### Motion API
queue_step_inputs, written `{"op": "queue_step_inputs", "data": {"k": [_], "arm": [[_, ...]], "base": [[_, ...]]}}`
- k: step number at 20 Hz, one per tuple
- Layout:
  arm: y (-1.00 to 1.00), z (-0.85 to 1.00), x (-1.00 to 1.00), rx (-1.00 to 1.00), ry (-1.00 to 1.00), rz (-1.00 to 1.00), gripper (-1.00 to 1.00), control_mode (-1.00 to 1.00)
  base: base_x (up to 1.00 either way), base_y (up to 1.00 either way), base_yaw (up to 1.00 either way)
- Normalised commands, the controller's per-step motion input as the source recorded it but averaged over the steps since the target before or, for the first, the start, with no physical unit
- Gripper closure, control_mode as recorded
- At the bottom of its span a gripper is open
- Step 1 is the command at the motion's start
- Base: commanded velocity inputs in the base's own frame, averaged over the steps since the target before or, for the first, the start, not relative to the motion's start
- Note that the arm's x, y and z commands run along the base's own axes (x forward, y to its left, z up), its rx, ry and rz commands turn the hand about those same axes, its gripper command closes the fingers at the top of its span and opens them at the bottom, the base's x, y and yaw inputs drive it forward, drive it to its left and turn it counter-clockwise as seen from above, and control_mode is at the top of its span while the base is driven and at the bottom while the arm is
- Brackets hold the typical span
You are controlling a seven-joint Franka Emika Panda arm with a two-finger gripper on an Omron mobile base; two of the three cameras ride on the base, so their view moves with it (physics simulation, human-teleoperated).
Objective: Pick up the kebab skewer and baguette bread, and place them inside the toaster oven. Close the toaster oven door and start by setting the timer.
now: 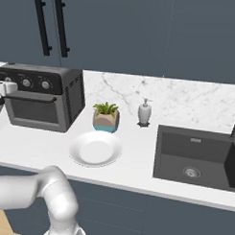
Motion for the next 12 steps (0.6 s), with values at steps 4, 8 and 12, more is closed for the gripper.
{"op": "queue_step_inputs", "data": {"k": [4, 8, 12], "arm": [[0.00, 0.06, 0.03, 0.00, 0.01, 0.00, -1.00, -1.00], [0.00, 0.04, 0.08, 0.00, 0.02, 0.00, -1.00, -1.00], [0.00, 0.02, 0.11, 0.00, 0.03, 0.00, -1.00, -1.00]], "base": [[0.00, 0.00, 0.00], [0.00, 0.00, 0.00], [0.00, 0.00, 0.00]]}}
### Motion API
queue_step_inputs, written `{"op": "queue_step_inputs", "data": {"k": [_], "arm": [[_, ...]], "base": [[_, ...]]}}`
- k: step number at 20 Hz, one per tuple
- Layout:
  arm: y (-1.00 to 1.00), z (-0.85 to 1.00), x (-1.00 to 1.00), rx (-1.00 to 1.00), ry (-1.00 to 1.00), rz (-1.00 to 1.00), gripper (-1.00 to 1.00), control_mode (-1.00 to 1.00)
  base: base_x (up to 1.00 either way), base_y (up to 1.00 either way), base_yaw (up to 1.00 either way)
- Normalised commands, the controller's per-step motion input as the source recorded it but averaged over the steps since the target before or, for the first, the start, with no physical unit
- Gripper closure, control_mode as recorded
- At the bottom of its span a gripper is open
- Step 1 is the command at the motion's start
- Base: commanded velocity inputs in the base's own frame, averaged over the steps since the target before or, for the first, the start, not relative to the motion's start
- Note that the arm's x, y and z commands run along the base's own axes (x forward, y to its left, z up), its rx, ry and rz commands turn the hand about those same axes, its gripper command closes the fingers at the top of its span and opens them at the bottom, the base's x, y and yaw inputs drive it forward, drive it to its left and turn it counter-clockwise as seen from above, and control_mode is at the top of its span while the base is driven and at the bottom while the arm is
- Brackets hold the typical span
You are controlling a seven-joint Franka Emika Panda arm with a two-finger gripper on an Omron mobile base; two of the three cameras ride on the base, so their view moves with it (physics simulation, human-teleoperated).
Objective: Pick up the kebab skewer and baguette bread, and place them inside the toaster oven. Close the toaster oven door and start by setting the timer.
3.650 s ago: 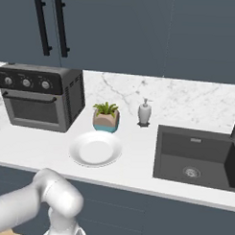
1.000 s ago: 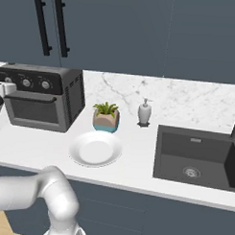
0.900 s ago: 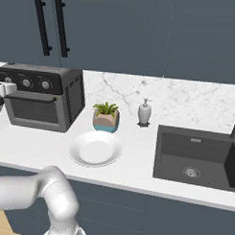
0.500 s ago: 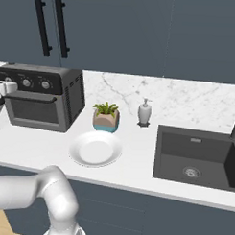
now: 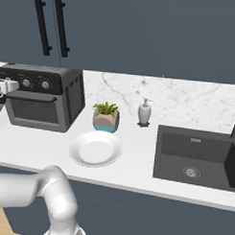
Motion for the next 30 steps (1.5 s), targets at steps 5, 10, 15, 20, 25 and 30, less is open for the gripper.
{"op": "queue_step_inputs", "data": {"k": [5, 10, 15, 20, 25, 30], "arm": [[0.00, 0.00, 0.08, 0.00, 0.02, 0.00, -1.00, -1.00], [0.00, 0.00, 0.00, 0.00, 0.00, 0.00, -1.00, -1.00], [0.00, 0.00, 0.00, 0.00, 0.00, 0.00, -1.00, -1.00], [0.00, 0.00, 0.00, 0.00, 0.00, 0.00, 1.00, -1.00], [0.00, 0.00, 0.00, 0.00, 0.00, 0.00, 1.00, -1.00], [0.00, 0.00, 0.00, 0.00, 0.00, 0.00, 1.00, -1.00]], "base": [[0.00, 0.00, 0.00], [0.00, 0.00, 0.00], [0.00, 0.00, 0.00], [0.00, 0.00, 0.00], [0.00, 0.00, 0.00], [0.00, 0.00, 0.00]]}}
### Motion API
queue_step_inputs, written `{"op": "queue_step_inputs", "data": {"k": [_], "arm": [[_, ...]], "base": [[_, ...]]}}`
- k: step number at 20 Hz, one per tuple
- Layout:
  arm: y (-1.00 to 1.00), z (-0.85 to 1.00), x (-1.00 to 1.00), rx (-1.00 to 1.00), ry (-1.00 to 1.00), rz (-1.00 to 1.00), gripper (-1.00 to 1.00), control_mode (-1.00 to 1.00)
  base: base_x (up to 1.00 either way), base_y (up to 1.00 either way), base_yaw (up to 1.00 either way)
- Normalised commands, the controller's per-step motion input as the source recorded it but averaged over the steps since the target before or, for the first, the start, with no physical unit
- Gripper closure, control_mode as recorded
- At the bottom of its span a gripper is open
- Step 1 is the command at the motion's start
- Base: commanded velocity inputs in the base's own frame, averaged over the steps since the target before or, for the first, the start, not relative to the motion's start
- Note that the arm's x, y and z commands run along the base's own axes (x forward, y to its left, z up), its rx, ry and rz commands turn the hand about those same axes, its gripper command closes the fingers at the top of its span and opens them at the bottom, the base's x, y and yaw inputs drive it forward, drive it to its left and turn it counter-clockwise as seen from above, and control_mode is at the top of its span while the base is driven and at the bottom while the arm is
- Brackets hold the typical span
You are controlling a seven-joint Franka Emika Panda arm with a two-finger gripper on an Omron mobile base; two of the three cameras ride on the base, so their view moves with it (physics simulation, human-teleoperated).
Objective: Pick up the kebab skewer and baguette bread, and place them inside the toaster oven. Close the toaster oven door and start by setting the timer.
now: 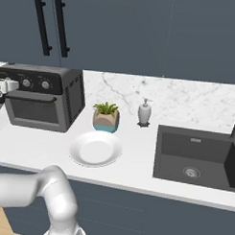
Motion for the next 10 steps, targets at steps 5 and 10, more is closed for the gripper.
{"op": "queue_step_inputs", "data": {"k": [5, 10], "arm": [[-0.03, 0.00, -0.11, 0.02, 0.00, 0.00, 1.00, -1.00], [-0.02, 0.00, -0.07, 0.12, -0.02, -0.01, 1.00, -1.00]], "base": [[0.00, 0.00, 0.00], [0.00, 0.00, 0.00]]}}
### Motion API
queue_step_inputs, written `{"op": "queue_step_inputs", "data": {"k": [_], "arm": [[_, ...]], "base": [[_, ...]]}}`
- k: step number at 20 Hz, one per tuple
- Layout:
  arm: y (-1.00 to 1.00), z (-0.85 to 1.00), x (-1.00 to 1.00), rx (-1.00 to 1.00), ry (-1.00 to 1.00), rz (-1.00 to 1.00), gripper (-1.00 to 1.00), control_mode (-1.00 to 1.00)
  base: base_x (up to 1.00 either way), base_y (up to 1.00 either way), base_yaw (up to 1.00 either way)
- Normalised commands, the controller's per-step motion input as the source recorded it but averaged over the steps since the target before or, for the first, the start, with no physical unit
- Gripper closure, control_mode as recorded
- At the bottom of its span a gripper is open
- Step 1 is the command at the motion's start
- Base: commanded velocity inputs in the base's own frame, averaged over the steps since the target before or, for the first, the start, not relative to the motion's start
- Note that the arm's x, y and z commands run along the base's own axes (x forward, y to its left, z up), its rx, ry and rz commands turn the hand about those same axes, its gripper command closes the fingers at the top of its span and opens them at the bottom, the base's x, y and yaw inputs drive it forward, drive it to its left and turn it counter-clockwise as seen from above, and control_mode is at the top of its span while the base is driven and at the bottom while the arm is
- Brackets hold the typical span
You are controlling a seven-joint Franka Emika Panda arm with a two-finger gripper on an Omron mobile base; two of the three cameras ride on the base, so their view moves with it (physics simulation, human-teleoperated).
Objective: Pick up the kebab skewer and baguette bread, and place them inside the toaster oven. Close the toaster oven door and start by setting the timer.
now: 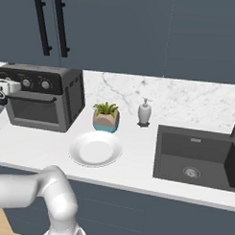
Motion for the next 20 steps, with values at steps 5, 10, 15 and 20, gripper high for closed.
{"op": "queue_step_inputs", "data": {"k": [5, 10, 15, 20], "arm": [[0.00, 0.00, -0.09, 0.16, -0.05, -0.09, 1.00, -1.00], [0.00, 0.00, -0.04, 0.17, -0.02, -0.09, 1.00, -1.00], [0.00, 0.00, 0.00, 0.16, 0.00, -0.07, 1.00, -1.00], [0.00, 0.00, -0.02, 0.14, 0.00, -0.05, 1.00, -1.00]], "base": [[0.00, 0.00, 0.00], [0.00, 0.00, 0.00], [0.00, 0.00, 0.00], [0.00, 0.00, 0.00]]}}
